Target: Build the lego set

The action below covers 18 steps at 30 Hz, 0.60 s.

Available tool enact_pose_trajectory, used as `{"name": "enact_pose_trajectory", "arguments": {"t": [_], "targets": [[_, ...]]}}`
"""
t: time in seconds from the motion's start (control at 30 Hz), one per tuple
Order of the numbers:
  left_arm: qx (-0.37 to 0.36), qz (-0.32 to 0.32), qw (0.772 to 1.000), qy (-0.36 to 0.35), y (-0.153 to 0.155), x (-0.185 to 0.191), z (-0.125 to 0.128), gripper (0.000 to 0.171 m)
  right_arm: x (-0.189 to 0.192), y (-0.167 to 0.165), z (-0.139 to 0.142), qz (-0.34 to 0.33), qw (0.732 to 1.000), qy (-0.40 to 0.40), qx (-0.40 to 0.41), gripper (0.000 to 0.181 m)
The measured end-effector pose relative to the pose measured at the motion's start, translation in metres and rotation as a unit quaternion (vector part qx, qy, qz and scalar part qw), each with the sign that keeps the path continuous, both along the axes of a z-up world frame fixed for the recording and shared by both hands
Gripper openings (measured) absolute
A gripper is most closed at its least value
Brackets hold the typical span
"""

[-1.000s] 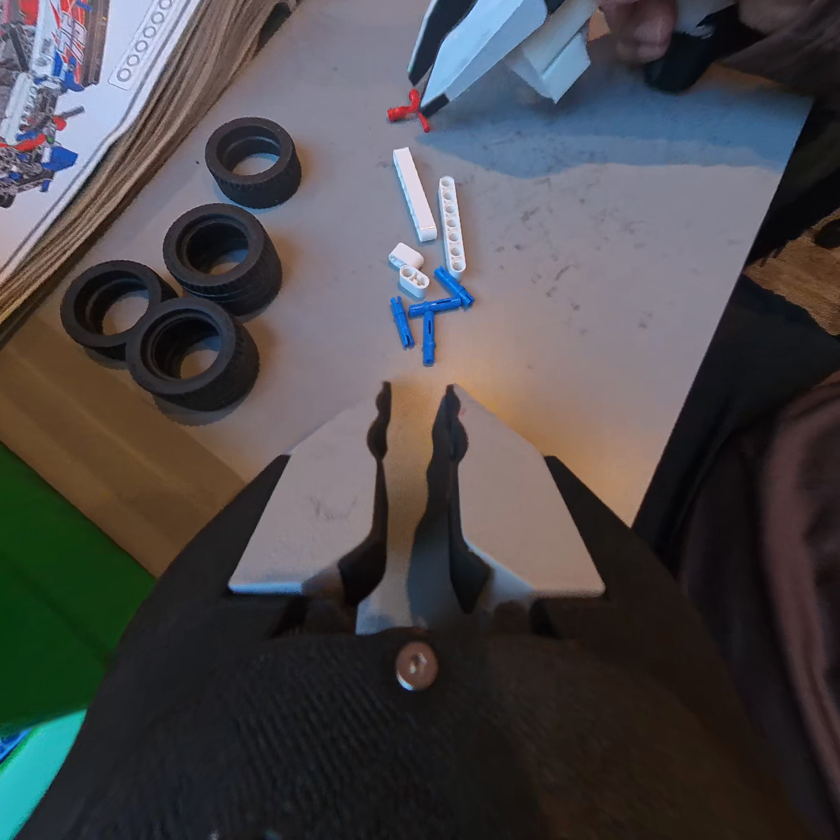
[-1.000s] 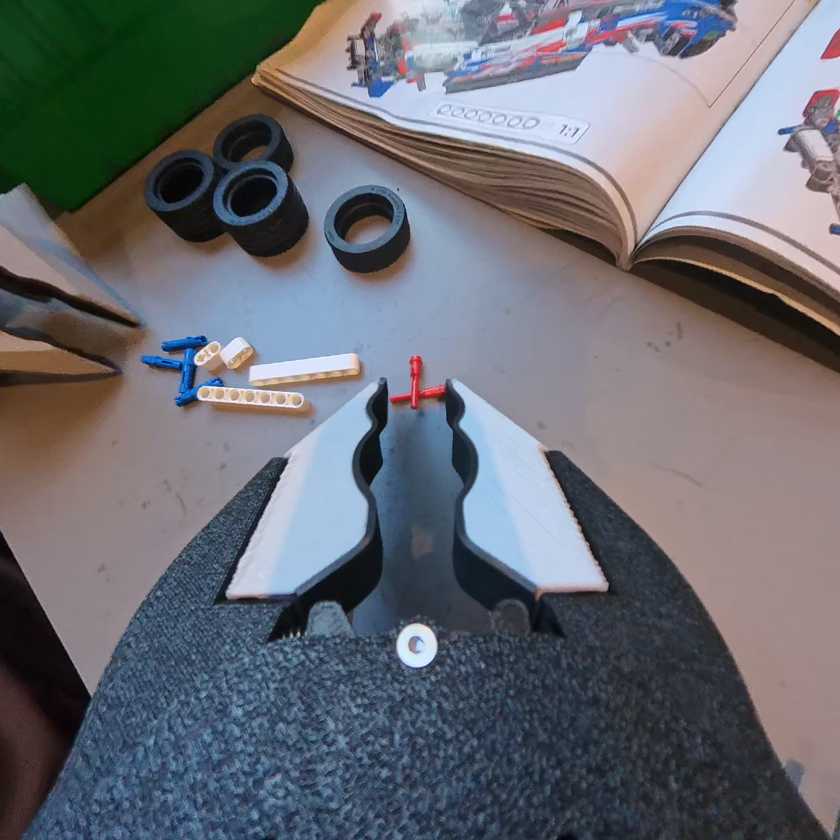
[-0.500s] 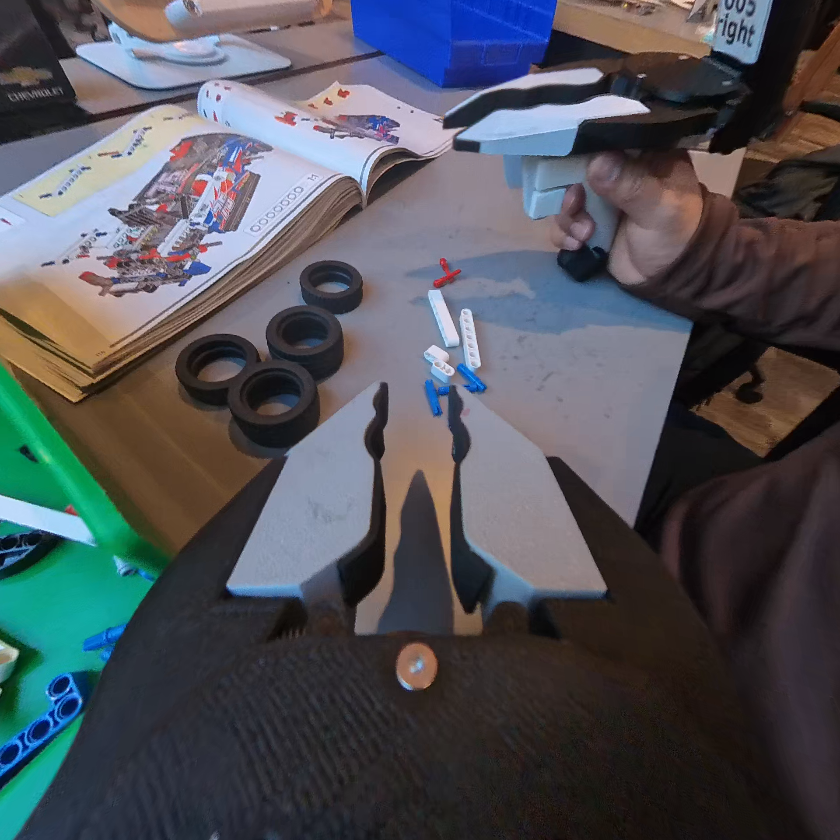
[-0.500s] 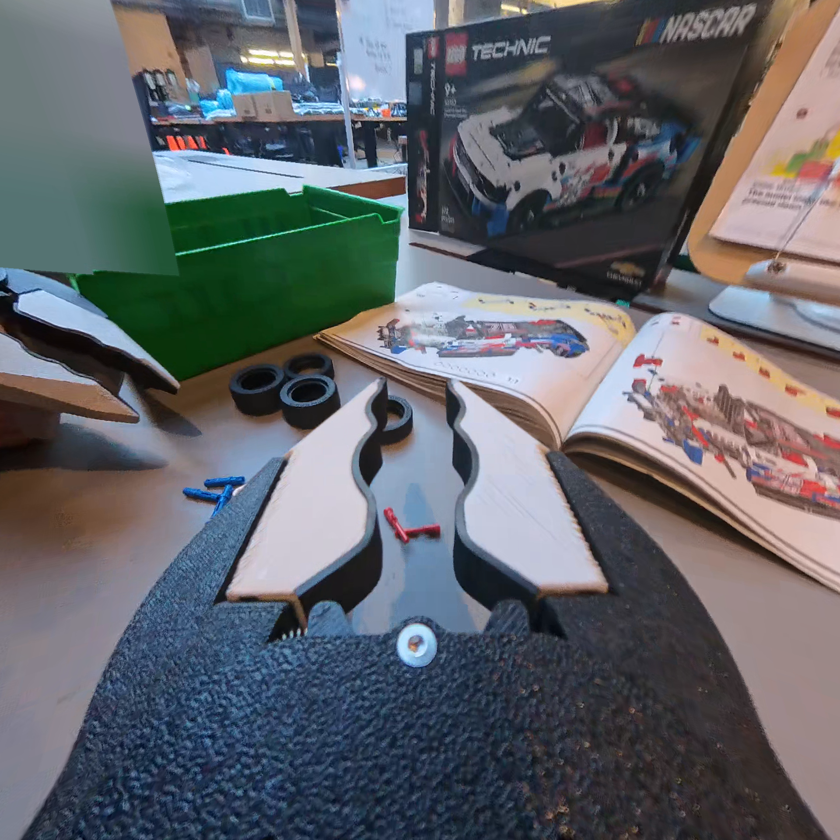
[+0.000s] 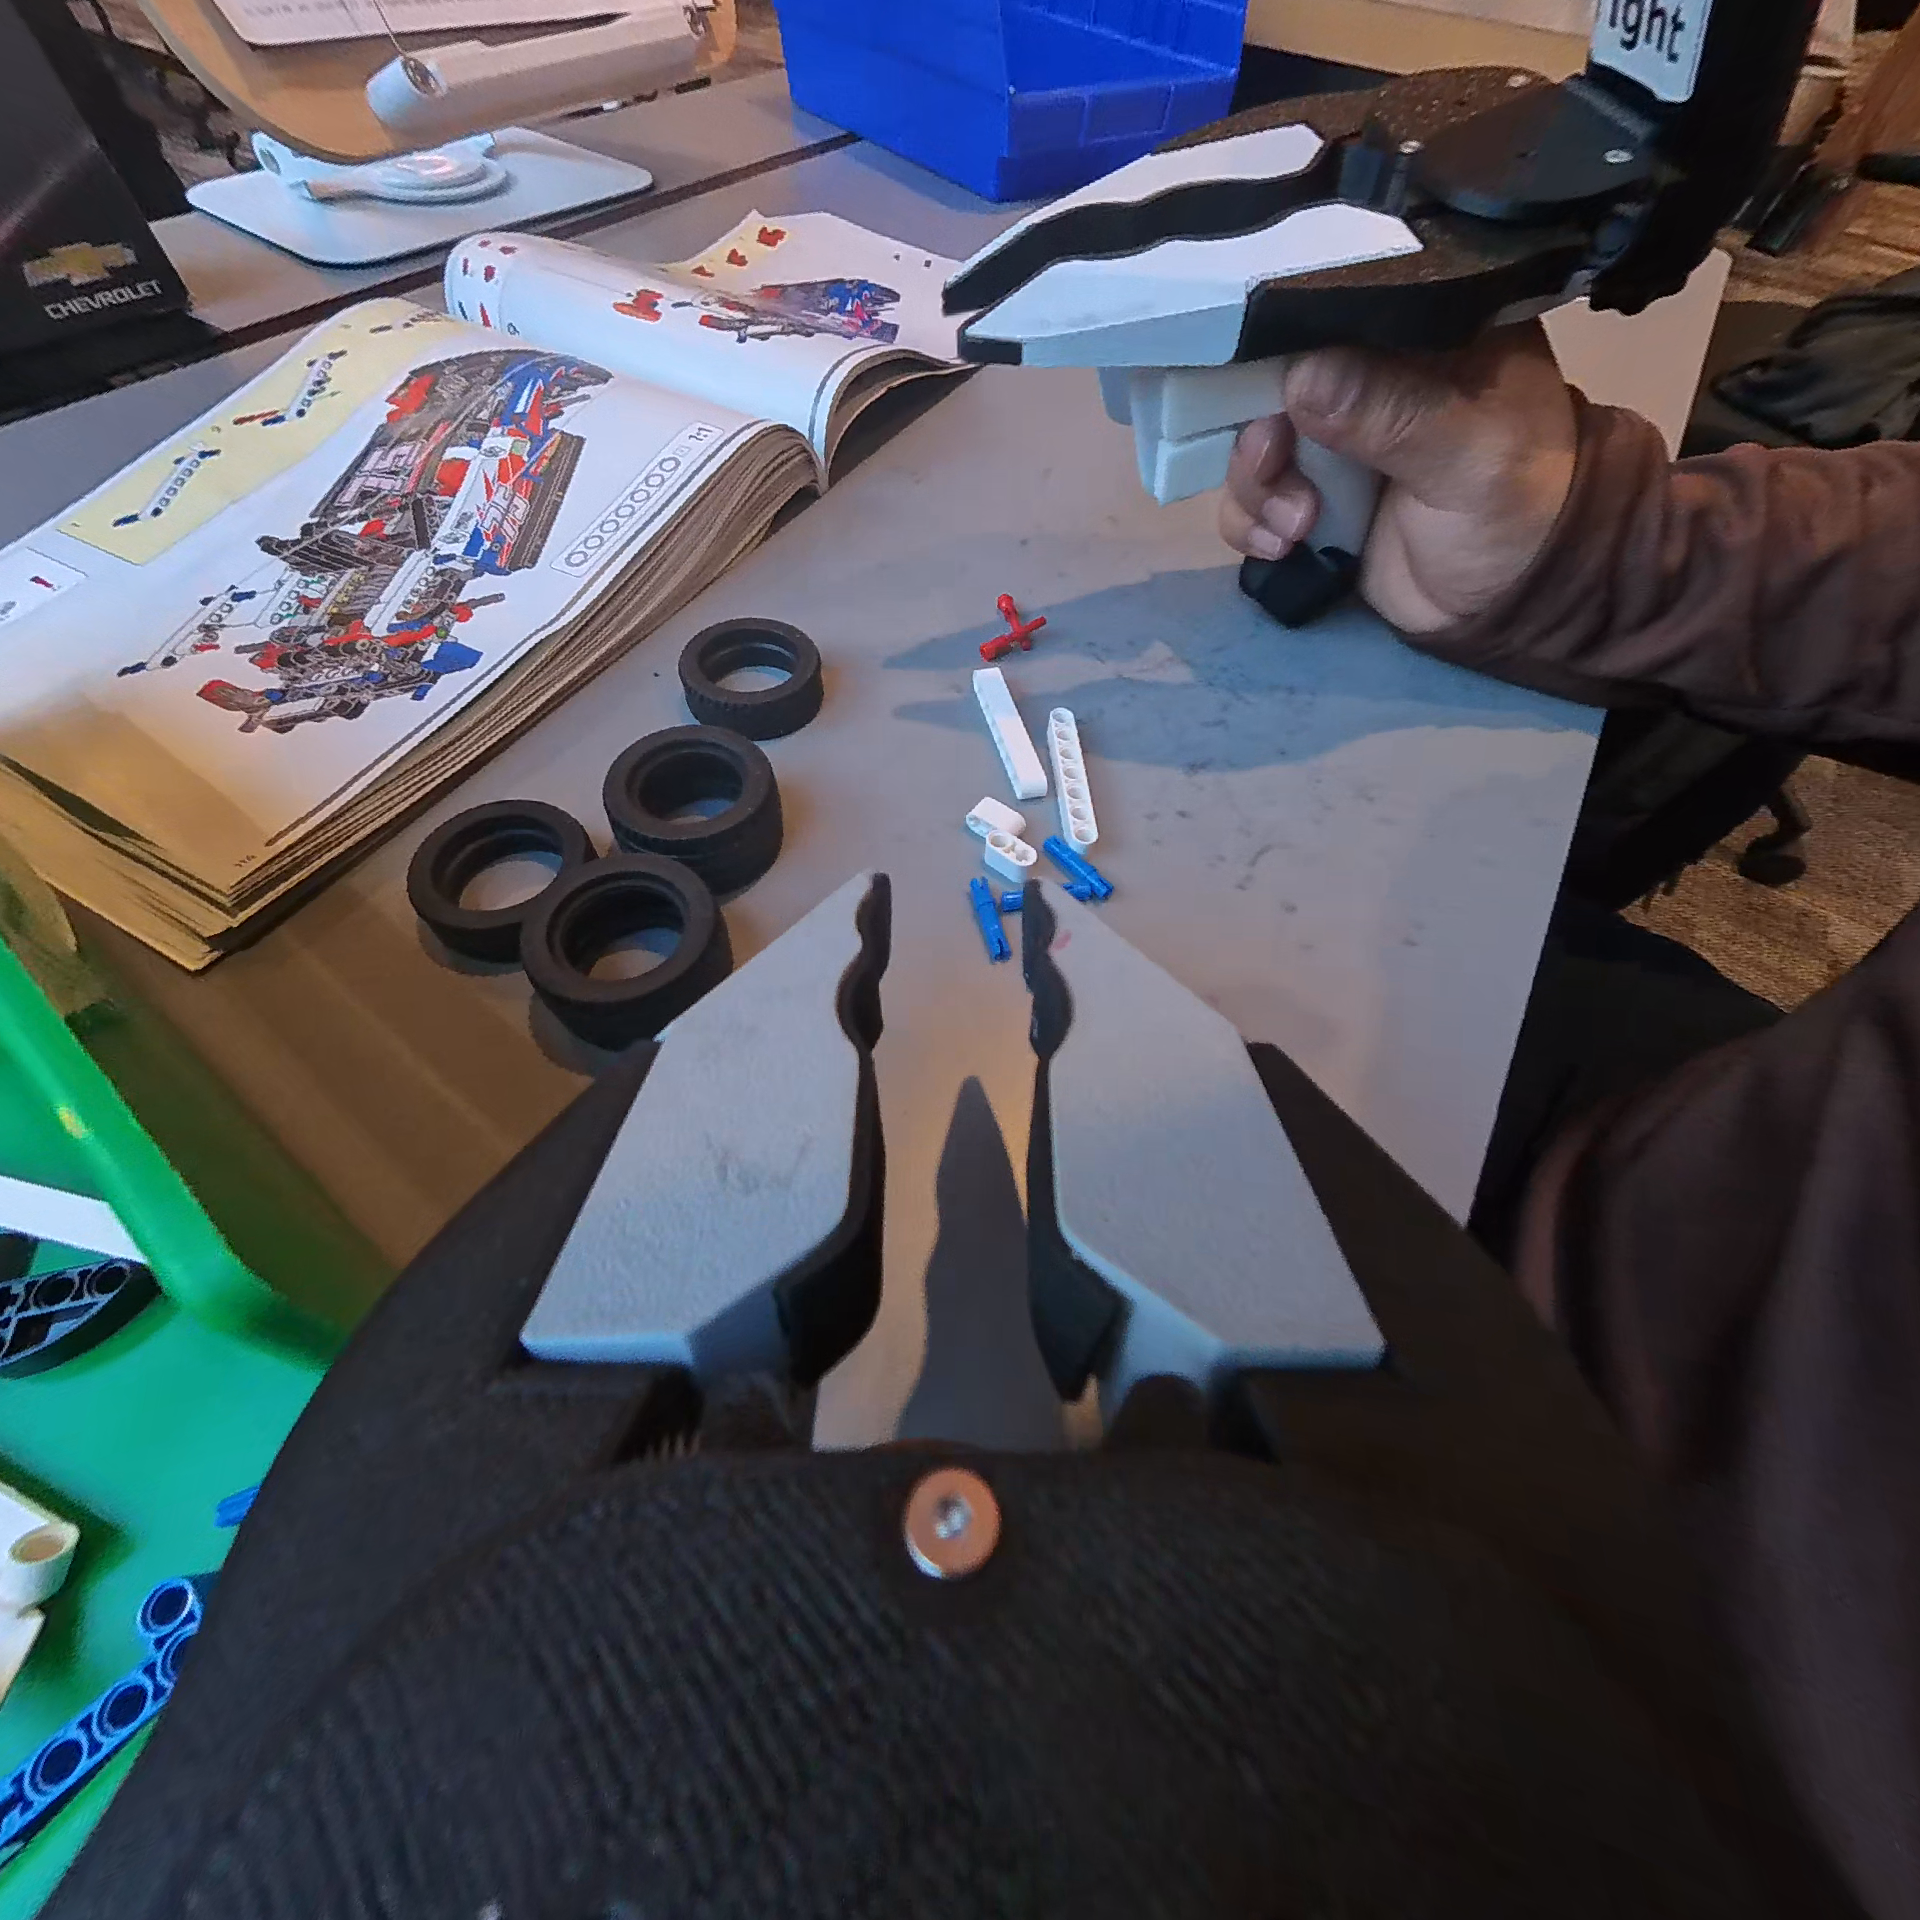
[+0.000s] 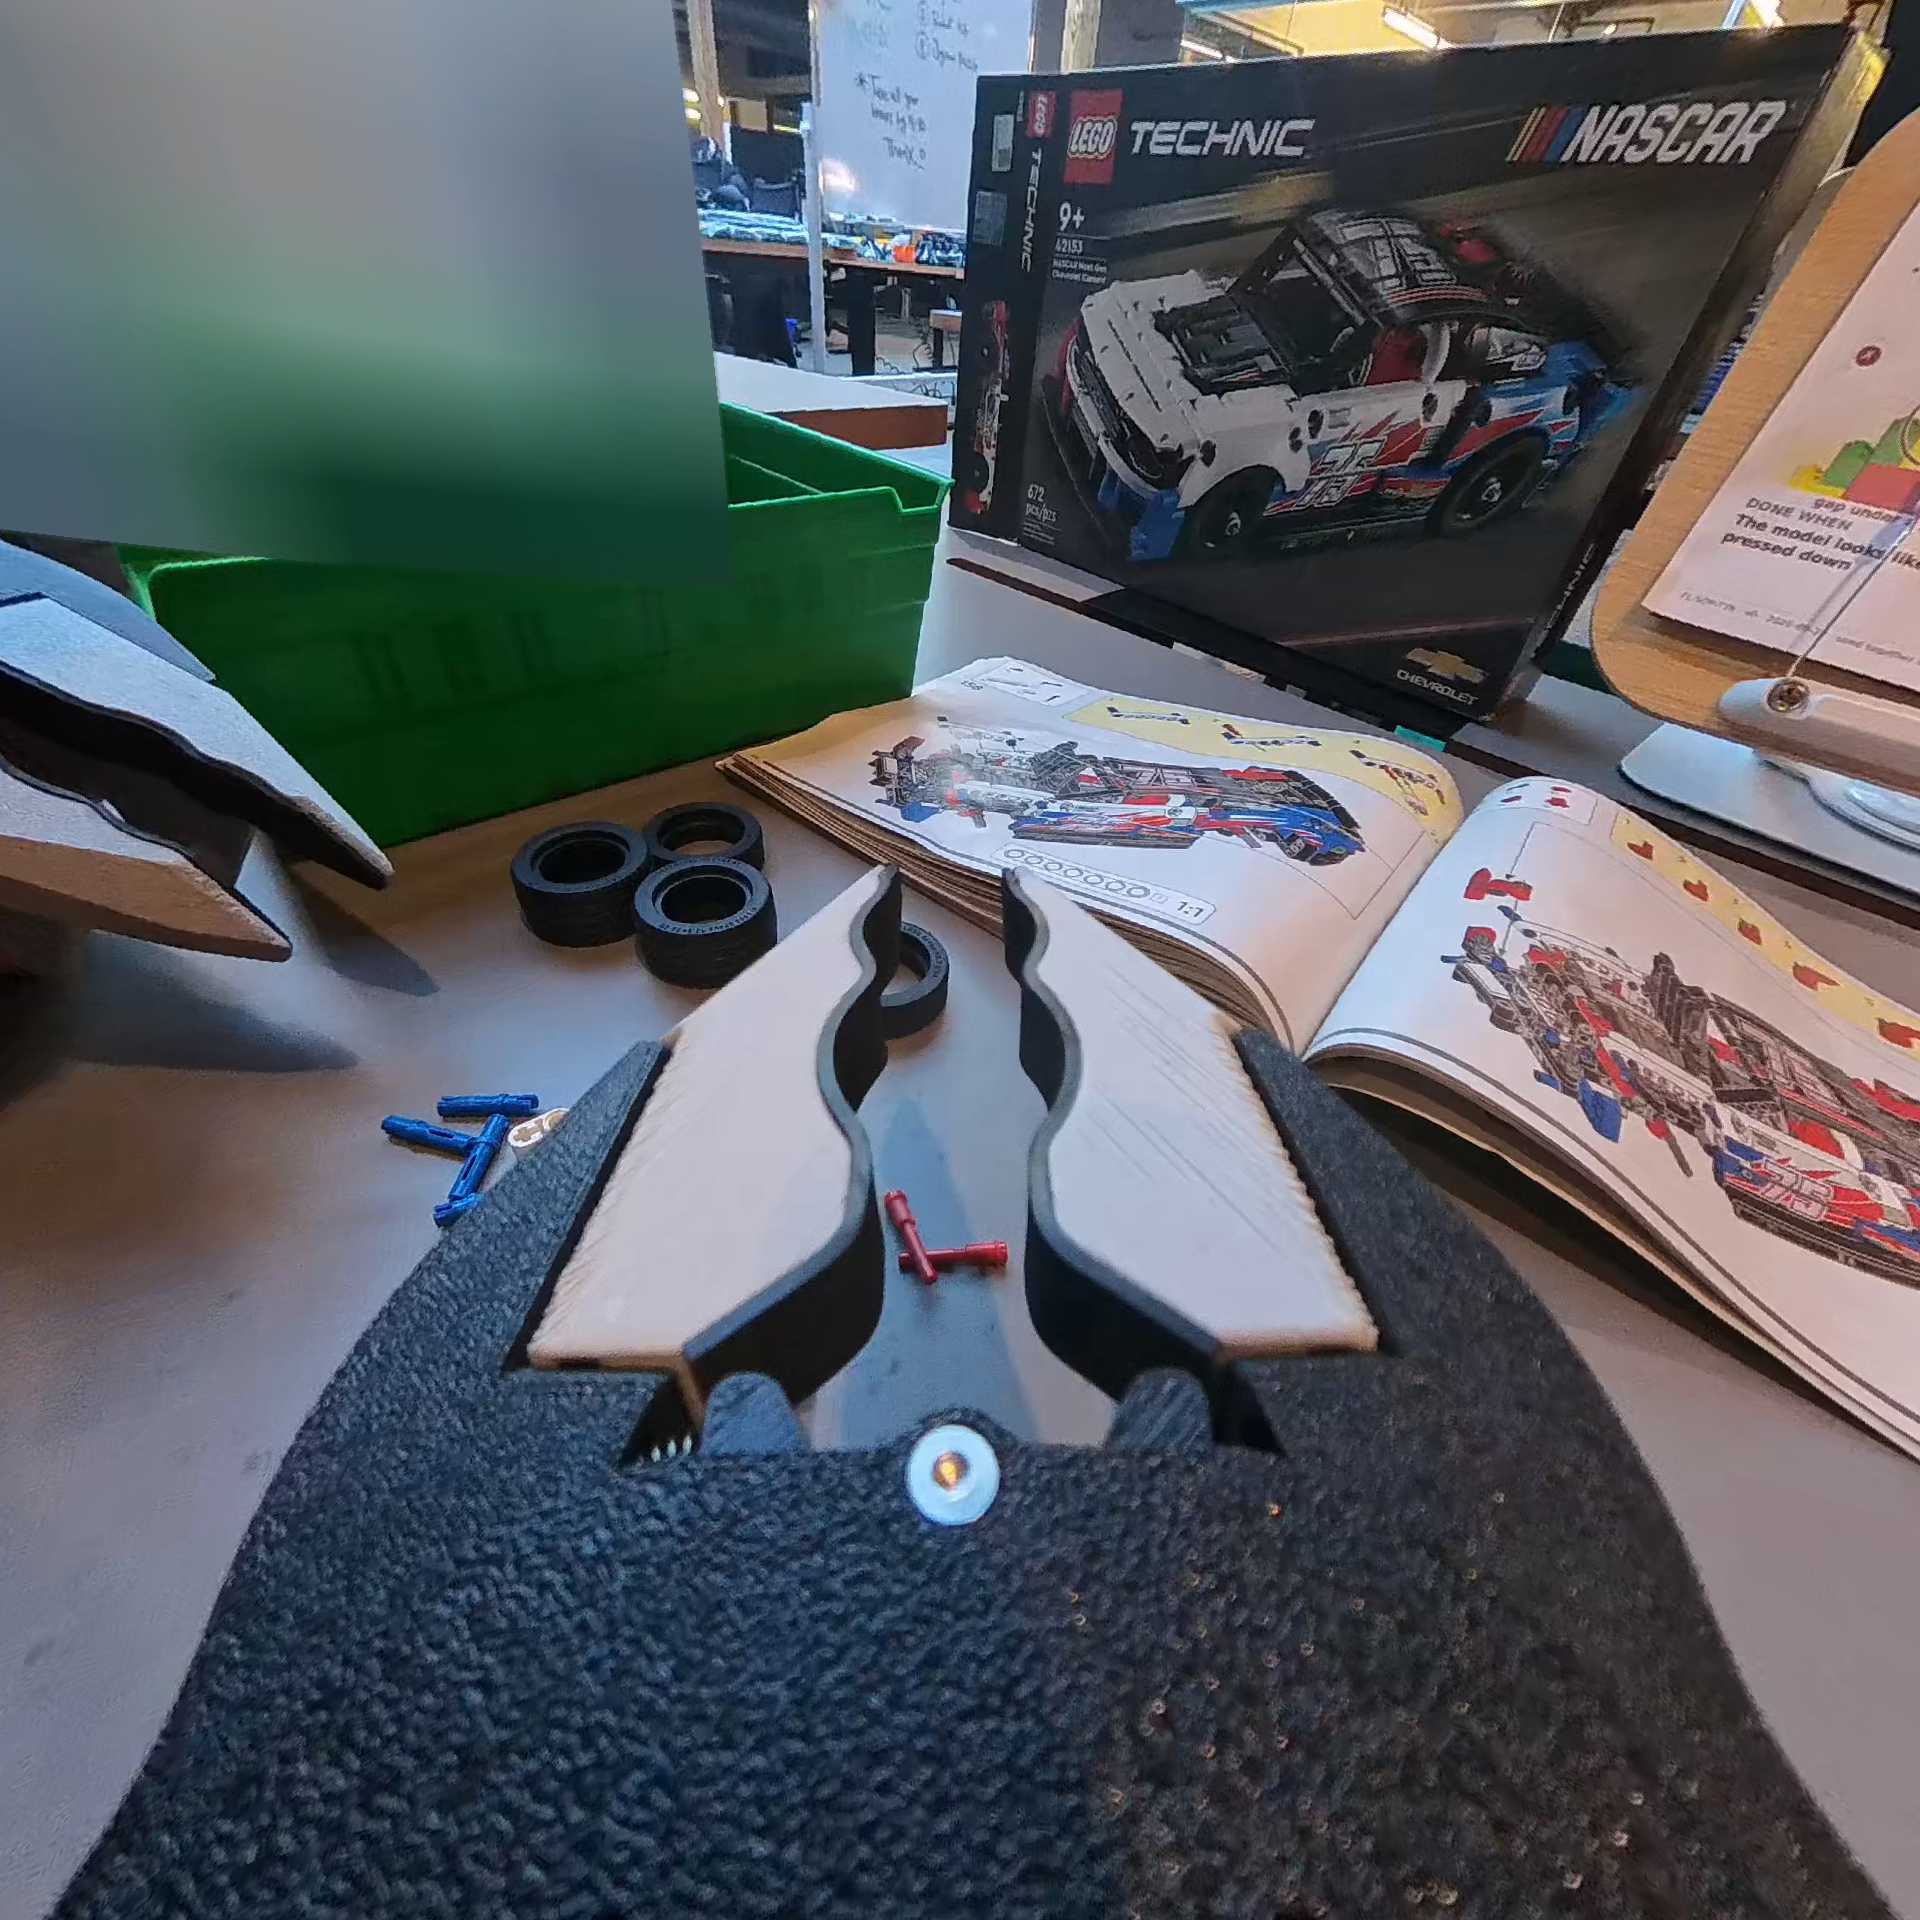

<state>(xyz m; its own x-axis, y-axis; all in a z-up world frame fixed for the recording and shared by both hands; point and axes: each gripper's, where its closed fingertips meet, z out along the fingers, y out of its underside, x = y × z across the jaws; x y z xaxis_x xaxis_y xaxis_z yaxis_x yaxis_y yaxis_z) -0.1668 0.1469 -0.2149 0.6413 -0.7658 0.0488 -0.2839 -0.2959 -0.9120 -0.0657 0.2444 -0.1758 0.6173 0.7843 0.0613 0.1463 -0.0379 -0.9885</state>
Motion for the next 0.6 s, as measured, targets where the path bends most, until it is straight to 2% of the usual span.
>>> {"name": "enact_pose_trajectory", "arguments": {"t": [0.6], "targets": [[0.001,0.0,1.0,-0.002,0.0,-0.0002,0.0008,0.022,-0.0032,-0.0023,-0.0025,0.003,1.0,-0.016,0.007,0.014]]}}
